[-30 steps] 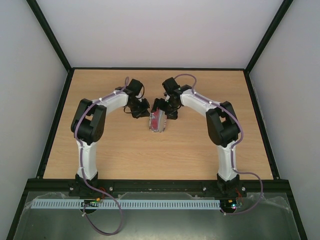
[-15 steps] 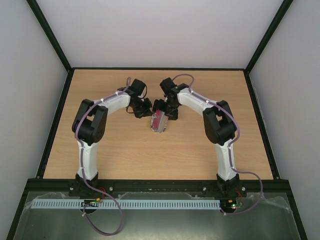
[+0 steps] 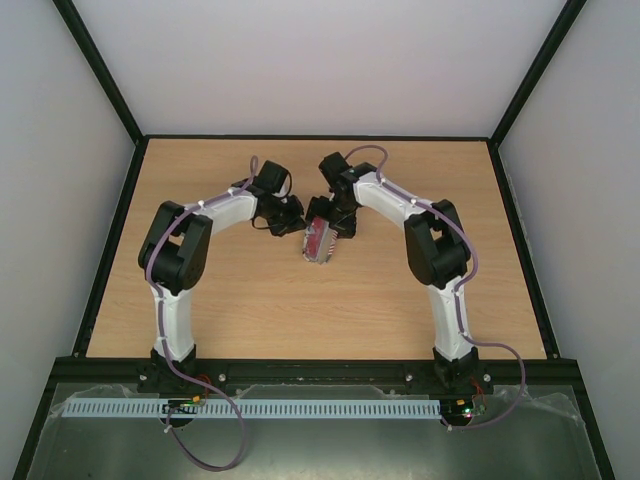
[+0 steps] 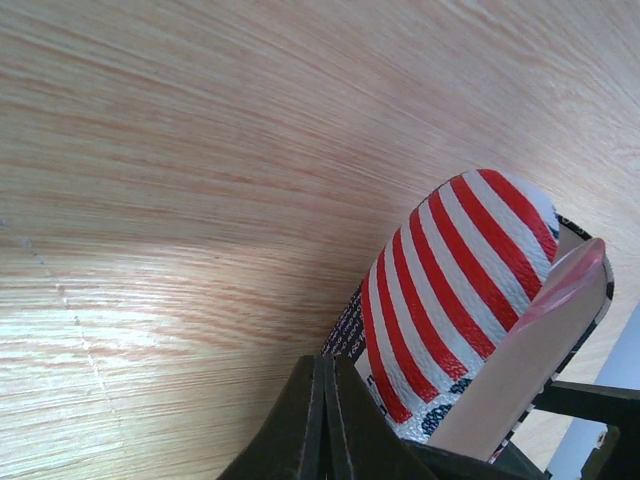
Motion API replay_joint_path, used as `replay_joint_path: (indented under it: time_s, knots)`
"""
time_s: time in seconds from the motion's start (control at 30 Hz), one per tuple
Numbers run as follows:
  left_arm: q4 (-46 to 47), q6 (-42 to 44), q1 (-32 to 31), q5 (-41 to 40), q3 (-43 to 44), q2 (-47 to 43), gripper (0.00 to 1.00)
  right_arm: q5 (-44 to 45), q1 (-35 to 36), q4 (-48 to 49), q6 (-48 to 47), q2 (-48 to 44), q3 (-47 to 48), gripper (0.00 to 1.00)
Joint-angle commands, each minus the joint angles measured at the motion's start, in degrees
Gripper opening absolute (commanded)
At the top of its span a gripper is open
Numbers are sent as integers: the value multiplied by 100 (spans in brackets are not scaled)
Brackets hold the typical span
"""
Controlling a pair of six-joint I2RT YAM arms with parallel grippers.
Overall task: Organize the sunglasses
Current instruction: Close the sunglasses case at the center of the board.
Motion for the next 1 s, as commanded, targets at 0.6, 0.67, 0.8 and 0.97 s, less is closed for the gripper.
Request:
replay_joint_path:
  time_s: [0.6, 0.67, 0.8, 0.97]
  knots:
    - [802, -200, -577, 1116, 227, -348, 2, -403, 150, 378, 128, -6, -113, 58]
    - [791, -205, -592, 1109, 218, -356, 2, -407, 150, 405, 124, -29, -162, 61]
    - [749, -182, -582, 1056, 135, -420, 2, -341, 150, 402, 49, -139, -200, 70]
    - [657, -108, -422, 951, -119, -617, 2, -326, 95, 480, -20, -298, -227, 76]
